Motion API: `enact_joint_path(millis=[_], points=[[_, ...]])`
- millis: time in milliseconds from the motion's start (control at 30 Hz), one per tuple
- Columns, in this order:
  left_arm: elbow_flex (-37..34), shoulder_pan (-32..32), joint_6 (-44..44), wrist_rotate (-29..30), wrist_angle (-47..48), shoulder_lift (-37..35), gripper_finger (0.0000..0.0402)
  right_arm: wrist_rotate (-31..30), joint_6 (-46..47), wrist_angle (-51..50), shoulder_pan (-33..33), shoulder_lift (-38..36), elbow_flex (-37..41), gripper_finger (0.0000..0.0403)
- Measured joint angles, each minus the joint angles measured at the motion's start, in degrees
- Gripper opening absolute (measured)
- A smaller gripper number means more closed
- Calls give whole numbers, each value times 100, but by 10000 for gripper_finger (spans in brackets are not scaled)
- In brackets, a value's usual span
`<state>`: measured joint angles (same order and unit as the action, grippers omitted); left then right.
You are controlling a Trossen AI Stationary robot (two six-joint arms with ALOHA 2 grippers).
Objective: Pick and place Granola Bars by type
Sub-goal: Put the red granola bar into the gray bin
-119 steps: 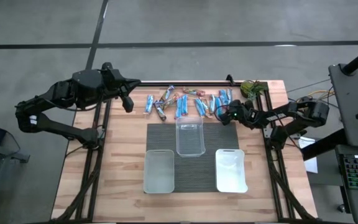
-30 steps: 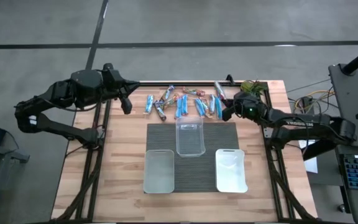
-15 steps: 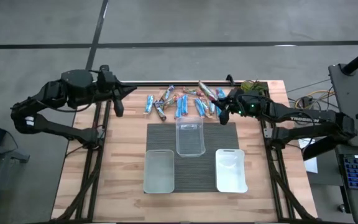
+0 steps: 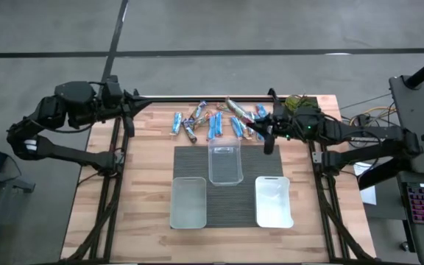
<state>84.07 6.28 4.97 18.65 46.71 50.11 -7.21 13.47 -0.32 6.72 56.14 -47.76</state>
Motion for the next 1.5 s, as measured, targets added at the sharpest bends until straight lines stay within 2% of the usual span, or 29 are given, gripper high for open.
enact_joint_path(millis=[333, 700, 867, 1067, 1500], points=[[0, 0, -22, -1, 110, -7, 0, 449, 141, -290, -575, 292, -1072, 22], [0, 0, -13, -17, 286, -28, 0, 956, -42, -1539, -953, 1471, -2761, 22], [2, 0, -11, -19, 331, -83, 0, 1232, -44, -1703, -1057, 2057, -3307, 22], [2, 0, -2, -17, 331, -154, 0, 1470, -19, -1773, -1177, 2693, -3545, 22], [2, 0, -20, -17, 331, -254, 0, 1500, -44, -1722, -1558, 4064, -3557, 22]])
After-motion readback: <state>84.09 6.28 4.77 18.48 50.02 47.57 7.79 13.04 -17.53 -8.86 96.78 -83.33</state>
